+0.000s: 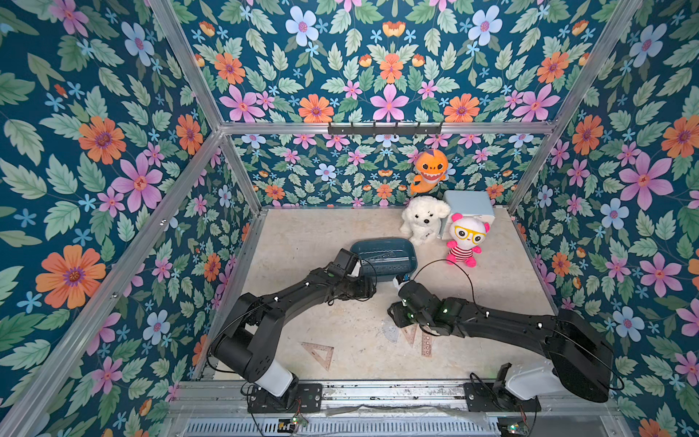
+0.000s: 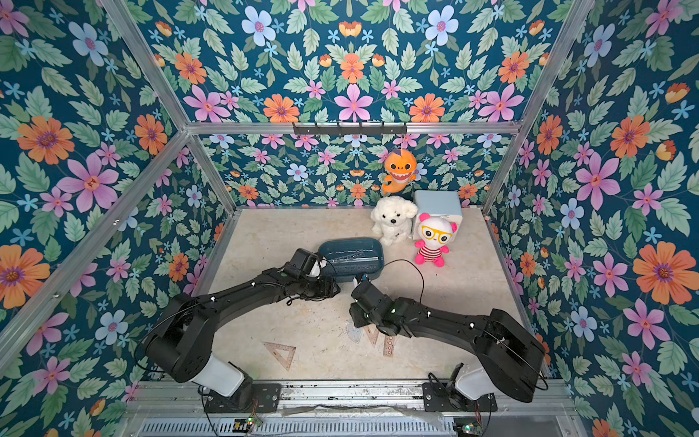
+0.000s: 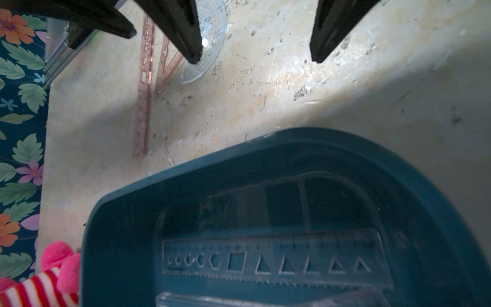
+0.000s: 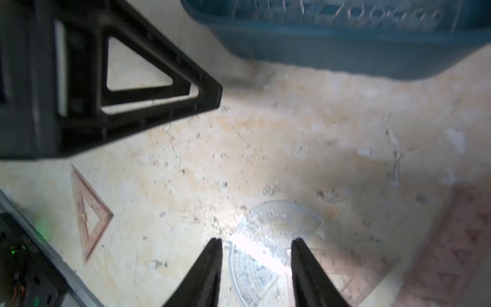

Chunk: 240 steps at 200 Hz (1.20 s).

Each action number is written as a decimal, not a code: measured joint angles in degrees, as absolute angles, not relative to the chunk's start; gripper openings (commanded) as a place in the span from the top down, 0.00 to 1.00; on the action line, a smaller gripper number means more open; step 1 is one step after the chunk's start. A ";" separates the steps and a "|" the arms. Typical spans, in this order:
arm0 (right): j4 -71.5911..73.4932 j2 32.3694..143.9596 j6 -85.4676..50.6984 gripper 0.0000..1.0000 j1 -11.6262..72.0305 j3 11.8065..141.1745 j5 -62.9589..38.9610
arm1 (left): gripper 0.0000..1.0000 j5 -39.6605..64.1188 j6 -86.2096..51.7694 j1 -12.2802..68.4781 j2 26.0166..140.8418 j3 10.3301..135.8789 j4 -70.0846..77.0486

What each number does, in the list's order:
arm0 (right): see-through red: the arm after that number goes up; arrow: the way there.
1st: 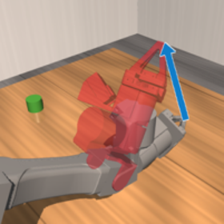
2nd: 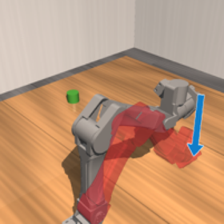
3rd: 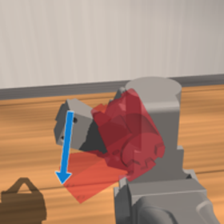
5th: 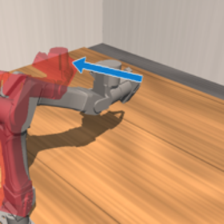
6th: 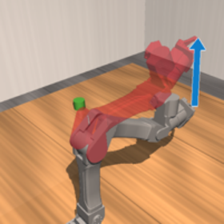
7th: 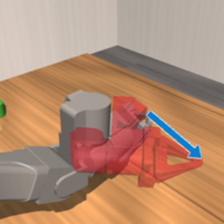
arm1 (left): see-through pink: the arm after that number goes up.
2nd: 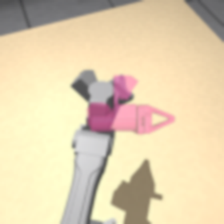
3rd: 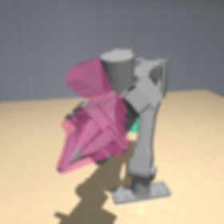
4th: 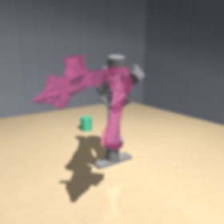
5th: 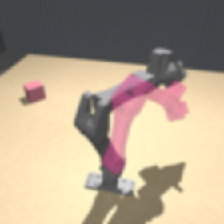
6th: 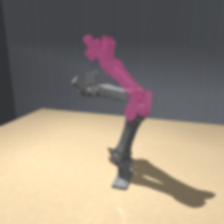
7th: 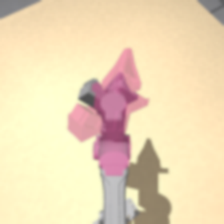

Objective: Put the scattered rulers into the storage box
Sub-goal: Place the ruler in the storage box, then pick up the ruler from the center of the board.

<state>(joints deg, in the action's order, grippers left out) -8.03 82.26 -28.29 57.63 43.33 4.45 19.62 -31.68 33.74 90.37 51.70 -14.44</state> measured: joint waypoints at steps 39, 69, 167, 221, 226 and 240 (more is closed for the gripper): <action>-7.77 82.06 -33.54 0.55 58.54 38.35 3.14 | 0.31 19.66 -32.86 35.05 92.62 51.59 -13.26; -5.45 83.55 -35.11 0.56 58.85 38.15 1.72 | 0.31 20.05 -32.95 35.22 93.93 51.59 -12.82; -2.11 88.77 -37.69 0.58 60.23 40.64 -0.32 | 0.31 20.47 -33.06 35.14 95.59 51.29 -12.40; -1.91 88.68 -38.52 0.58 60.23 39.18 0.43 | 0.32 20.67 -32.86 35.09 96.16 51.42 -12.40; -1.78 88.66 -38.81 0.58 60.23 39.09 0.47 | 0.32 20.64 -32.86 35.00 96.16 51.42 -12.43; -1.54 88.44 -39.13 0.58 60.23 38.79 0.67 | 0.32 20.62 -32.84 34.94 96.14 51.42 -12.45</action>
